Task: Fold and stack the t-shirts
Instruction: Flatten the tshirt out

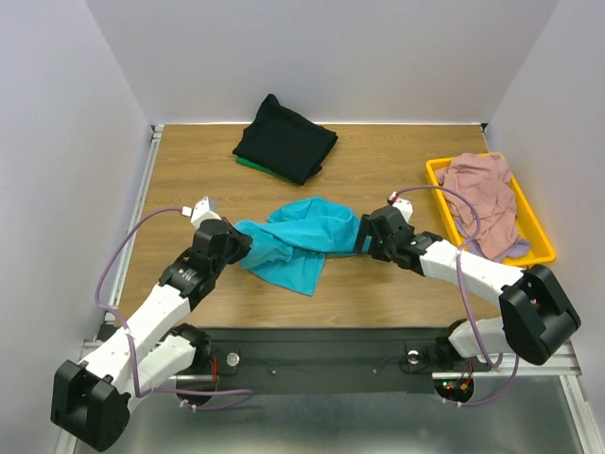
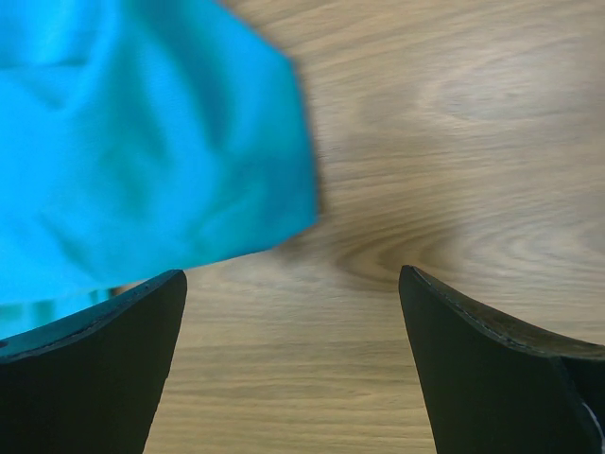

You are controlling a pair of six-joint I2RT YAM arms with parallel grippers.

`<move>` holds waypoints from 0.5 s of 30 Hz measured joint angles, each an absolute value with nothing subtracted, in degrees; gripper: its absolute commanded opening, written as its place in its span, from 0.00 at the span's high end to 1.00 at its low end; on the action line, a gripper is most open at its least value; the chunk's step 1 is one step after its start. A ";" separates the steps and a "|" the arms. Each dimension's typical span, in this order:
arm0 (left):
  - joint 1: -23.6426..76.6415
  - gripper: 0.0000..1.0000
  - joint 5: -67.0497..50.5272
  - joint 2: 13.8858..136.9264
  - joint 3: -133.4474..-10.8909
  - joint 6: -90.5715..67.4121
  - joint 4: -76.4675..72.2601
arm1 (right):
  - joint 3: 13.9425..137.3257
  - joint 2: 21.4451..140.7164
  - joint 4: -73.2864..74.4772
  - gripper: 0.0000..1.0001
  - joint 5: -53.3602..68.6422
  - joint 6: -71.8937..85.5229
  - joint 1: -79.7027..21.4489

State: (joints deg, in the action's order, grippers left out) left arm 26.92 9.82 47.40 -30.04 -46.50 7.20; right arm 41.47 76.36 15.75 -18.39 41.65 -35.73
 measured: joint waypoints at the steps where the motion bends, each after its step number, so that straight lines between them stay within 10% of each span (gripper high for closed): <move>1: 26.92 1.00 9.87 47.33 -30.15 -46.37 7.40 | 41.30 76.44 16.10 0.02 -18.59 41.85 -35.24; 8: 26.92 1.00 9.89 48.27 -30.28 -45.93 8.86 | 43.40 82.91 16.71 0.16 -19.14 41.60 -34.09; 15: 26.92 1.00 10.41 48.34 -31.18 -45.82 9.34 | 46.76 89.82 14.98 0.98 -17.78 39.92 -34.04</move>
State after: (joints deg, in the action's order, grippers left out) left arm 26.92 10.41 48.34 -31.18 -45.82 9.34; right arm 46.76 89.82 14.98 -17.78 39.92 -34.04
